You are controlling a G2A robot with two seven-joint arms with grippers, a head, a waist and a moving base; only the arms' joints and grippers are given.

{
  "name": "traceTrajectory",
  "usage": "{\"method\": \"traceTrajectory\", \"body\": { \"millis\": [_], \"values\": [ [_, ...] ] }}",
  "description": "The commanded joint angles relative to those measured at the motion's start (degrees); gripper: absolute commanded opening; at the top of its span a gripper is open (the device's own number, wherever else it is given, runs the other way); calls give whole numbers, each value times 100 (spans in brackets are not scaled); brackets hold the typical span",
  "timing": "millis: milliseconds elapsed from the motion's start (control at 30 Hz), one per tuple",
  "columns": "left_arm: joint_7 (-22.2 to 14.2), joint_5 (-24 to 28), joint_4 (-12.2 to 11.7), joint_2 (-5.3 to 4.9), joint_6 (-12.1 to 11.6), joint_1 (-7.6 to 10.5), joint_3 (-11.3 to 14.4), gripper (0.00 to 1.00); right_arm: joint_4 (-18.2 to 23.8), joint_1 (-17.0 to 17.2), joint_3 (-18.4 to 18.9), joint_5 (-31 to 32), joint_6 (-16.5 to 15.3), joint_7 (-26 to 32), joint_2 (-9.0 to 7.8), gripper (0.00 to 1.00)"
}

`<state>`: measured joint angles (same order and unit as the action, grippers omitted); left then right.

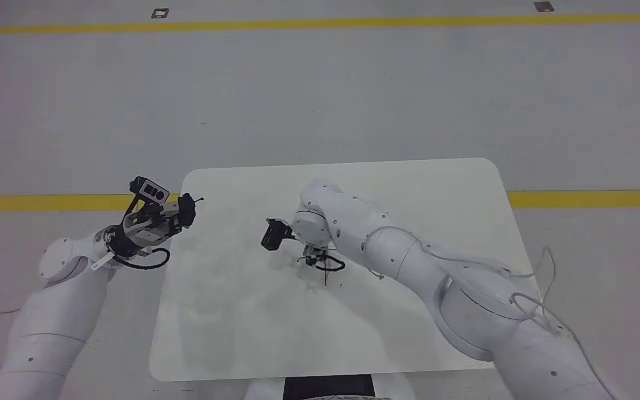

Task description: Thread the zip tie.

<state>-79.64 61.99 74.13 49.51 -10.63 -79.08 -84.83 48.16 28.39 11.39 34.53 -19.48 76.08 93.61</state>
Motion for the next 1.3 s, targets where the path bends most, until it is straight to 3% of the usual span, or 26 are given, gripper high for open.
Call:
{"method": "traceTrajectory", "body": {
  "millis": [0,267,400,567,633,1000,1067,1133,1267],
  "values": [
    [0,0,0,0,0,0,0,0,191,-46,130,-129,0,-40,-141,0],
    [0,0,0,0,0,0,0,0,1166,32,841,-310,0,-175,-829,0],
    [0,0,0,0,0,0,0,0,1747,428,1555,-404,99,-853,-1228,0],
    [0,0,0,0,0,0,0,0,2413,974,2163,-349,0,-1382,-1558,0],
    [0,0,0,0,0,0,0,0,2568,1073,2231,-317,0,-1427,-1613,0],
    [0,0,0,0,0,0,0,0,2563,1100,2233,-328,11,-1468,-1613,0],
    [0,0,0,0,0,0,0,0,2559,1182,2236,-259,61,-1689,-1609,0],
    [287,31,88,22,9,-57,29,0,2588,1224,2318,-400,201,-2073,-1577,0],
    [624,-178,190,62,-304,-140,99,0,2632,1262,2376,-420,691,-2899,-1476,0]
  ]
}}
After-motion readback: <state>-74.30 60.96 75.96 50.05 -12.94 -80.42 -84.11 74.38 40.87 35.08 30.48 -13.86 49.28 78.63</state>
